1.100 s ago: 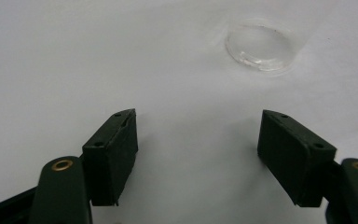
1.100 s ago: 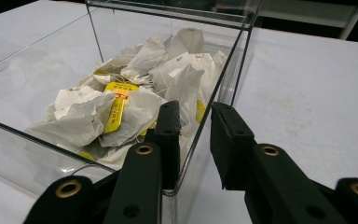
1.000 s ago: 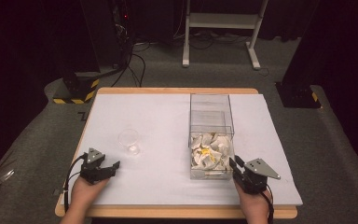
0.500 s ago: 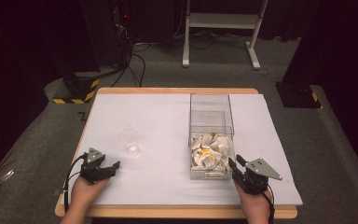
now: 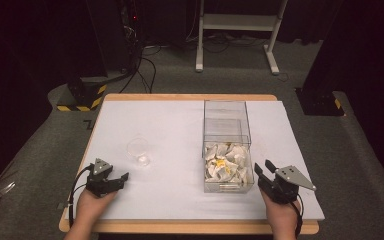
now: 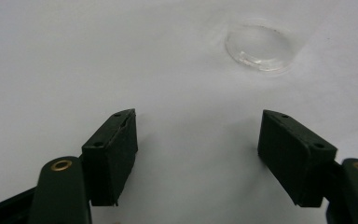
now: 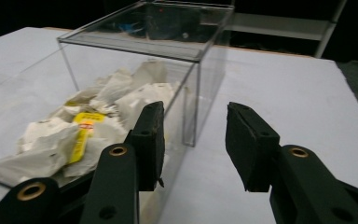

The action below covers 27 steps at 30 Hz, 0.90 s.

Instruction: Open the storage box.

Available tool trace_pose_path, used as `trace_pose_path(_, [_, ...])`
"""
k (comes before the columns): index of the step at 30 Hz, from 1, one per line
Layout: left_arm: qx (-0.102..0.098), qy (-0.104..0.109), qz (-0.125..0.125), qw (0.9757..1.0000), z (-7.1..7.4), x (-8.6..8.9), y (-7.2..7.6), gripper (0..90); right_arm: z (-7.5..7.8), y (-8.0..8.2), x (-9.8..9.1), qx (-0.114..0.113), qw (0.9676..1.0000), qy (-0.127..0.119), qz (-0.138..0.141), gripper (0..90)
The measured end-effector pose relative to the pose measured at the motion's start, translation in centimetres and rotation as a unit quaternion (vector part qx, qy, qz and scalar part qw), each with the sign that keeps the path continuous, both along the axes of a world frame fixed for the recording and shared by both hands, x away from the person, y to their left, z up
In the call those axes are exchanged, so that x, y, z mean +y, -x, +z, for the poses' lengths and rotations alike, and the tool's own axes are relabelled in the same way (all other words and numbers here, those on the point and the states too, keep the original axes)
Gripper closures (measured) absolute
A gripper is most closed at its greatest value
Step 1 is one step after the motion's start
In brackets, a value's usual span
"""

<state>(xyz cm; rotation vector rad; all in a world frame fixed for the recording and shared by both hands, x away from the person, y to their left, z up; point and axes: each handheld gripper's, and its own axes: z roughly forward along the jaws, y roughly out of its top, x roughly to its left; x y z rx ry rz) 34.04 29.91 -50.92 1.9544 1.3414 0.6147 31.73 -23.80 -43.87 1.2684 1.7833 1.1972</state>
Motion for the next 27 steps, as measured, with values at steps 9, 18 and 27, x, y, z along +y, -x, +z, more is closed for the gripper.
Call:
trace_pose_path(9, [-0.001,-0.002,0.002,1.0,0.0,-0.1,0.1,28.6,-2.1,-1.8,-1.9,0.03,0.9982,0.039,-0.035,56.6])
trace_pose_path(18, [0.0,-0.005,0.003,1.0,0.1,-0.1,0.1,29.0,-4.6,-2.9,-2.8,0.086,0.9945,0.049,-0.032,54.8])
trace_pose_path(27, [0.006,0.015,-0.003,0.9999,1.0,0.4,-0.1,37.6,-5.2,-2.9,-3.4,0.106,0.9926,0.051,-0.033,52.3])
